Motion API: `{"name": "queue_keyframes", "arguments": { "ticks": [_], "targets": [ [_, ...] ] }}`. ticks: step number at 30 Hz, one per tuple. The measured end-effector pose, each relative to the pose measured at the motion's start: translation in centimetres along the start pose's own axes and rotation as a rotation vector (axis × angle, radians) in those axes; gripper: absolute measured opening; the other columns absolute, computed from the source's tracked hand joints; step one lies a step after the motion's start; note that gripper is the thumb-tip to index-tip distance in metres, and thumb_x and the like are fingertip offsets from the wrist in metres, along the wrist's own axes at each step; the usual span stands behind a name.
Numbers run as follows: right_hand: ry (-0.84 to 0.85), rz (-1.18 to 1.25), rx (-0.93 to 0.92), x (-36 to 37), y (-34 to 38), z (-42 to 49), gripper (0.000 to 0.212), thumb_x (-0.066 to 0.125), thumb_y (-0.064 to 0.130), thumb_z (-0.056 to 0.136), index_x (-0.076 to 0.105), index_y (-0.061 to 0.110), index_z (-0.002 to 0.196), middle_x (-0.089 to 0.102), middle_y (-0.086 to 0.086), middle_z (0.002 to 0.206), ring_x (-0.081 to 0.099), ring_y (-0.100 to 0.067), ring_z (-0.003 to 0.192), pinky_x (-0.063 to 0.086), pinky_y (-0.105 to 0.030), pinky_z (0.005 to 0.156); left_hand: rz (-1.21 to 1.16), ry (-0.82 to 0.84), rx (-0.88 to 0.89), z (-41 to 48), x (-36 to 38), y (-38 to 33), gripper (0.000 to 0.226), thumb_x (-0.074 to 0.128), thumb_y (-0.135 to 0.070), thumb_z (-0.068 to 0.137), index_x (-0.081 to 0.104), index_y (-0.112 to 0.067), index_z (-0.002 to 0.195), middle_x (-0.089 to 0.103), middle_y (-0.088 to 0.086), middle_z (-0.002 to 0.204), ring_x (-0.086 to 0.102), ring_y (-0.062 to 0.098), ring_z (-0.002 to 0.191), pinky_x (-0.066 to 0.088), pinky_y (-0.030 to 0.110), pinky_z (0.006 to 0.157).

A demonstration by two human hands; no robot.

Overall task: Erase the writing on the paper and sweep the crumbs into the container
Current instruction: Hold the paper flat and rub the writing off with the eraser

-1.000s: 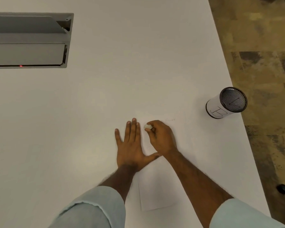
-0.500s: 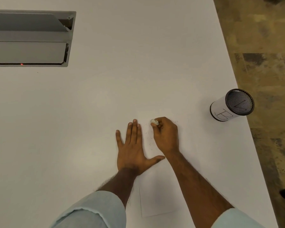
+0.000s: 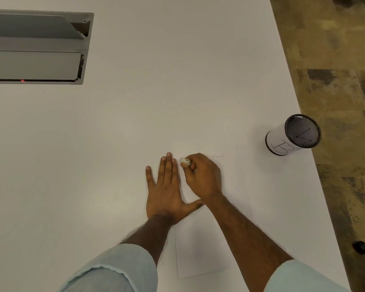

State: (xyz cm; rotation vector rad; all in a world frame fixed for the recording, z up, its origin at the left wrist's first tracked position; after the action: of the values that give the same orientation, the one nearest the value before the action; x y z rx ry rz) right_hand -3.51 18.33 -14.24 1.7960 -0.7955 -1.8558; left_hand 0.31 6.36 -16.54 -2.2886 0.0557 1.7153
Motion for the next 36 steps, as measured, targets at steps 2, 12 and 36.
{"name": "queue_keyframes", "arguments": {
  "ticks": [2, 12, 36],
  "targets": [
    [-0.037, -0.022, 0.021, 0.0, -0.4, 0.4, 0.021, 0.058, 0.034, 0.095, 0.069, 0.017, 0.089, 0.07, 0.004, 0.086, 0.063, -0.012, 0.075, 0.056, -0.032, 0.067, 0.008, 0.004, -0.003, 0.0, 0.1, 0.0, 0.131, 0.012, -0.102, 0.068, 0.005, -0.009, 0.159, -0.005, 0.01, 0.168, -0.01, 0.026, 0.154, -0.003, 0.064, 0.121],
    [-0.065, -0.015, 0.007, -0.3, -0.1, 0.5, 0.018, 0.062, 0.033, 0.092, 0.07, 0.018, 0.087, 0.07, 0.005, 0.082, 0.062, -0.01, 0.071, 0.053, -0.026, 0.064, 0.008, -0.002, -0.006, 0.0, 0.1, 0.1, 0.131, 0.011, -0.103, 0.067, 0.008, -0.009, 0.159, -0.003, 0.01, 0.168, -0.01, 0.026, 0.154, -0.002, 0.065, 0.12],
    [-0.215, 0.053, 0.133, -1.8, -2.5, -0.4, 0.018, 0.064, 0.029, 0.092, 0.069, 0.014, 0.084, 0.07, 0.004, 0.08, 0.059, -0.008, 0.07, 0.052, -0.023, 0.065, 0.007, 0.003, -0.011, 0.0, 0.0, -0.1, 0.133, 0.014, -0.103, 0.067, 0.007, -0.008, 0.159, -0.003, 0.01, 0.168, -0.008, 0.026, 0.154, 0.001, 0.066, 0.12]
  ]
}}
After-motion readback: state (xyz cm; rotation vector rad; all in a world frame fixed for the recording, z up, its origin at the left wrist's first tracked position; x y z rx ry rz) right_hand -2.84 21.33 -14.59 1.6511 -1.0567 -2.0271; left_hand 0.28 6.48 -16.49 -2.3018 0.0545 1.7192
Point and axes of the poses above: each hand's wrist, its own z-axis towards the middle knuckle, its own x-axis out of the palm, y = z × x, the point moved 4 cm from there along z, towards the middle knuckle
